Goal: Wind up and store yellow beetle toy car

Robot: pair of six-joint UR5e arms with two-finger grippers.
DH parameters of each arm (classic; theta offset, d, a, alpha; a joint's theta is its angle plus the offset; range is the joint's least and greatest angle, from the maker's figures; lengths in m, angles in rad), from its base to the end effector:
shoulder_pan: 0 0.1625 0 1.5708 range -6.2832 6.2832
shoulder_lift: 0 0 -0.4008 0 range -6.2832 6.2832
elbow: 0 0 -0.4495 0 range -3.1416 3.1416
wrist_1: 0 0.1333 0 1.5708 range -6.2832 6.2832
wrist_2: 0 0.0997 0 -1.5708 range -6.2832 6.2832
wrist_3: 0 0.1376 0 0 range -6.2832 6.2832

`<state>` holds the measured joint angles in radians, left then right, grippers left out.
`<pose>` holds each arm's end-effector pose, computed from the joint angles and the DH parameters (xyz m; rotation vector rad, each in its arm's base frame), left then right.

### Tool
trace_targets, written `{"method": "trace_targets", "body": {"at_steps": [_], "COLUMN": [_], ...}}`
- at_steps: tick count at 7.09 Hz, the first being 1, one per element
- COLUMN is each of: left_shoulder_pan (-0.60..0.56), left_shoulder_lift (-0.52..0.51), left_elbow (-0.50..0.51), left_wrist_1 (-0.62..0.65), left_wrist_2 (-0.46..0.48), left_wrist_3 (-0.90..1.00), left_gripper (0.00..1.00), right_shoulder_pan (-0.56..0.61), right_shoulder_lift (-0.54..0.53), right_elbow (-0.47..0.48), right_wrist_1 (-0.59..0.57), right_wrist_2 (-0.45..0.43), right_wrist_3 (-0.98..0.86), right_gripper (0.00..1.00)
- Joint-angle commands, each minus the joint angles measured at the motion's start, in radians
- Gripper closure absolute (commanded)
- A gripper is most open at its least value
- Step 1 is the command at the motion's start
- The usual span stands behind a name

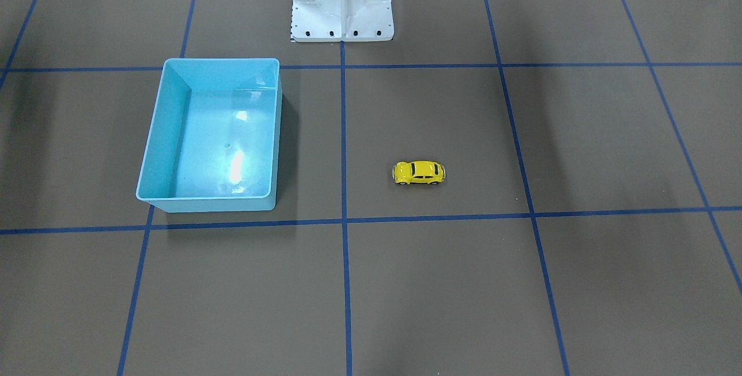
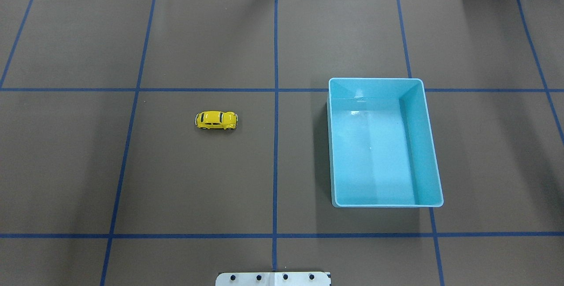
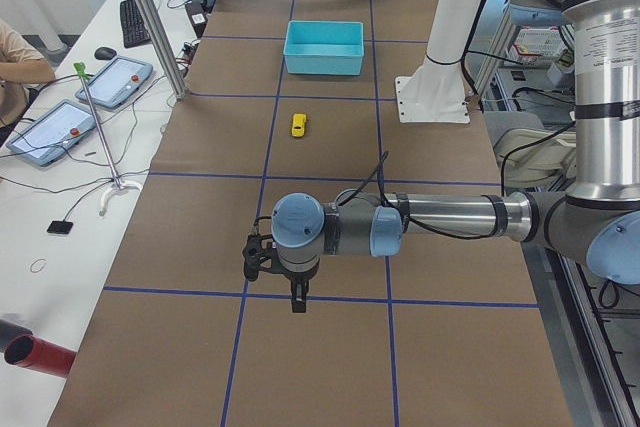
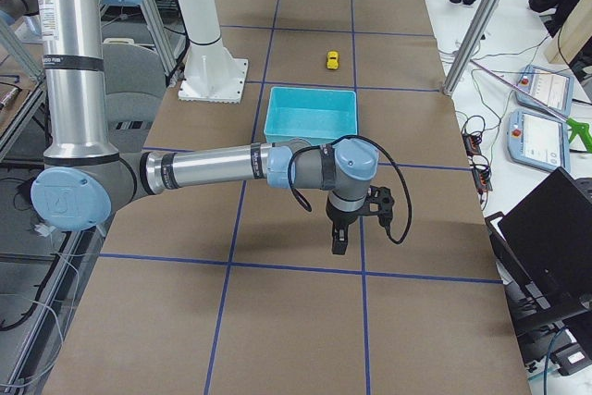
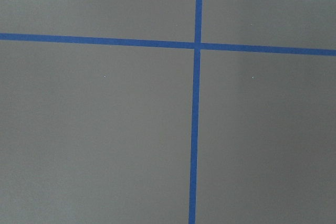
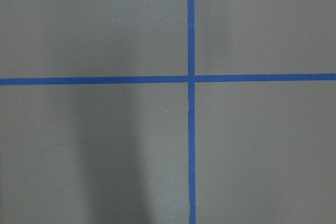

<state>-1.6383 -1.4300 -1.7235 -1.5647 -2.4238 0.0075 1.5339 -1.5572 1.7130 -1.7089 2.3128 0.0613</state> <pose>-0.0629 -0.4903 0.6439 0.0374 0.8523 -0.0538 0.0200 -0.5521 0.5932 -0.0196 -0.7419 0.0167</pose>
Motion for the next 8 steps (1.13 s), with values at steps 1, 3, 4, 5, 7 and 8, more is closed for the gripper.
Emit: {"method": "trace_targets", "body": {"at_steps": [1, 3, 4, 5, 7, 8], "left_shoulder_pan": [0.0, 0.002, 0.003, 0.003, 0.017, 0.041], "left_shoulder_lift": [0.0, -0.007, -0.012, -0.012, -0.026, -0.033], "left_elbow": [0.001, 0.01, 0.007, 0.001, 0.007, 0.002], "left_wrist_1": [0.0, 0.002, -0.001, -0.008, -0.012, -0.012], "left_wrist_2": [0.002, 0.0, -0.003, -0.007, -0.001, 0.0], "left_wrist_3": [0.0, -0.004, -0.003, 0.006, 0.009, 0.011], "left_gripper": [0.0, 0.0, 0.0, 0.0, 0.0, 0.0], "right_shoulder_pan": [0.0, 0.0, 0.0, 0.0, 0.0, 0.0], "right_shoulder_lift": [-0.001, -0.004, -0.007, -0.009, -0.009, -0.009], "right_elbow": [0.002, 0.002, 0.005, 0.004, 0.005, 0.004], "right_wrist_1": [0.0, 0.0, 0.0, 0.0, 0.0, 0.0], "right_wrist_2": [0.0, 0.0, 0.002, 0.0, 0.002, 0.002], "right_wrist_3": [0.0, 0.0, 0.0, 0.0, 0.0, 0.0], "right_gripper": [0.0, 0.0, 0.0, 0.0, 0.0, 0.0]}}
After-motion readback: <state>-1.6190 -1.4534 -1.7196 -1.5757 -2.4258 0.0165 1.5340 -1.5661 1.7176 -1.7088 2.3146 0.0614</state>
